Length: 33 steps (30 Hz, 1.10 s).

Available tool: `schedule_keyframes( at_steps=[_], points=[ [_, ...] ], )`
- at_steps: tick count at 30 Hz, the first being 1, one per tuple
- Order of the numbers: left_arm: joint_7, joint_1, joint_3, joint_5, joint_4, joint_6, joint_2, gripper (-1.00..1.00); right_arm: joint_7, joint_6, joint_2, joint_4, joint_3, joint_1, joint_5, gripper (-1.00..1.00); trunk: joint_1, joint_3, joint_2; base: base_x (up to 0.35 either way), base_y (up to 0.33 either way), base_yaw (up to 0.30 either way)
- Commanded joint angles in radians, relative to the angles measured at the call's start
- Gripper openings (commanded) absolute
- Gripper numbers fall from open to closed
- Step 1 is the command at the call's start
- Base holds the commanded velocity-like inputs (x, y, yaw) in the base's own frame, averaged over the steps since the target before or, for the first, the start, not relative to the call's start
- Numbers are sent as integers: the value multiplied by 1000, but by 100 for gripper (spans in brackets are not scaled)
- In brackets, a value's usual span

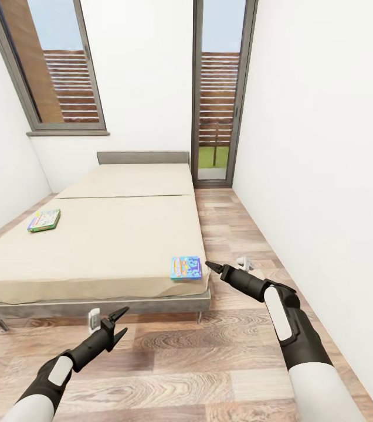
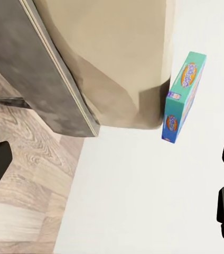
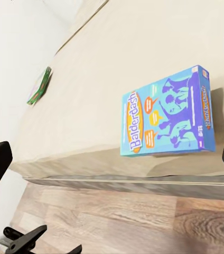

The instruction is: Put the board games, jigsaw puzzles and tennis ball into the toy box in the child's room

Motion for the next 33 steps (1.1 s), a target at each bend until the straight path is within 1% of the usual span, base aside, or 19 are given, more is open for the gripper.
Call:
schedule_keyframes(
  at_steps=[1,9,15,28,33],
  points=[
    [-3,-1,4,2,1,5,-3,100,3,8,1,-1,-4,-1,-2,100,0,-1,0,0,0,0],
    [-10,-1,7,3,1,-1,-8,100,4,8,0,-3,-4,-1,-2,100,0,-1,0,4,-1,0],
    [-13,0,13,3,2,-4,-9,100,4,9,0,-3,-5,-1,-2,100,0,-1,0,147,-76,0],
    [0,-1,13,2,1,-2,-9,100,4,9,0,-2,-5,-1,-2,100,0,-1,0,38,-23,0],
    [3,0,13,2,1,0,-9,100,4,9,0,-2,-5,-1,-2,100,0,-1,0,2,-152,0]
  ],
)
